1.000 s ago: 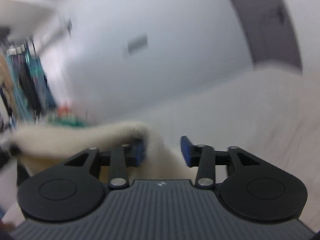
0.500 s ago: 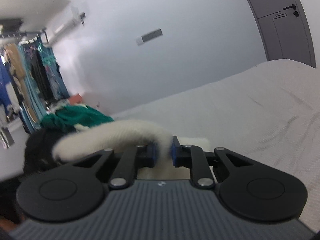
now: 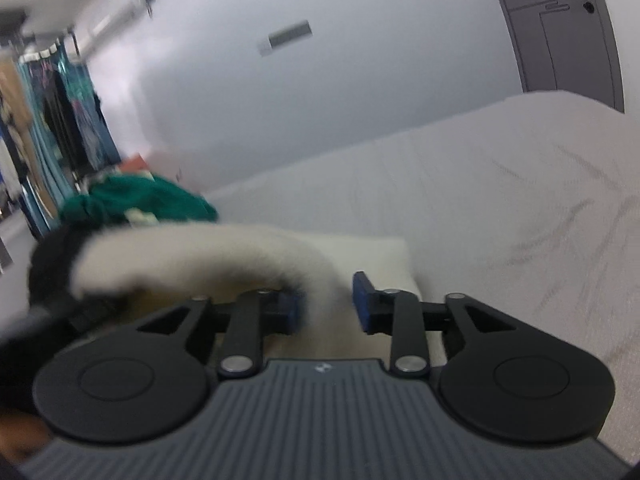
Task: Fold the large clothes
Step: 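Raise the held sweater high with both grippers and shake it open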
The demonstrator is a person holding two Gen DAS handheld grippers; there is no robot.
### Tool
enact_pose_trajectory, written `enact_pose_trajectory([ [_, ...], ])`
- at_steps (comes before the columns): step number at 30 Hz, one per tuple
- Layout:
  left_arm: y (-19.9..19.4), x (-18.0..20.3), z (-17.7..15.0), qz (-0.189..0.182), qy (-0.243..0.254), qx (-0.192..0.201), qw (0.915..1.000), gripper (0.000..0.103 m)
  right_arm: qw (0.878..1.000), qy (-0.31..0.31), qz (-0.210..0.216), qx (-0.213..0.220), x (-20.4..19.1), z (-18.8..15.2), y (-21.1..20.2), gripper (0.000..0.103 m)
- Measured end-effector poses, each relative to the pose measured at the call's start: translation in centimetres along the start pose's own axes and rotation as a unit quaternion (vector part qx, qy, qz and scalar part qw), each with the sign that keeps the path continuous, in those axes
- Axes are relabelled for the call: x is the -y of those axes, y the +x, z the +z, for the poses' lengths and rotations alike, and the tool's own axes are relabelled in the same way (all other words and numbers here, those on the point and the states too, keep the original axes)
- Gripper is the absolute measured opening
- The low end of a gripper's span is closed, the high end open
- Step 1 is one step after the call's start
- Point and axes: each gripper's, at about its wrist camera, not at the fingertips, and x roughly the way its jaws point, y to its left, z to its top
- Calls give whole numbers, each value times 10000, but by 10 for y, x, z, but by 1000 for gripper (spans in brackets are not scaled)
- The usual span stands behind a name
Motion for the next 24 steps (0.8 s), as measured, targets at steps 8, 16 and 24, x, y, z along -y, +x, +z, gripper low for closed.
enact_pose_trajectory([
  [8,-6,-13,7,-64,-428,6,9991,21,9911,-1122,-330,-641,-37,-30,18,36],
  [16,-9,-22,8,-94,-624,39,9980,21,9952,-790,-442,-361,-34,-29,14,45],
  [24,-21,-9,7,-258,-659,265,9971,20,9935,-422,-515,928,-19,9,-25,18],
])
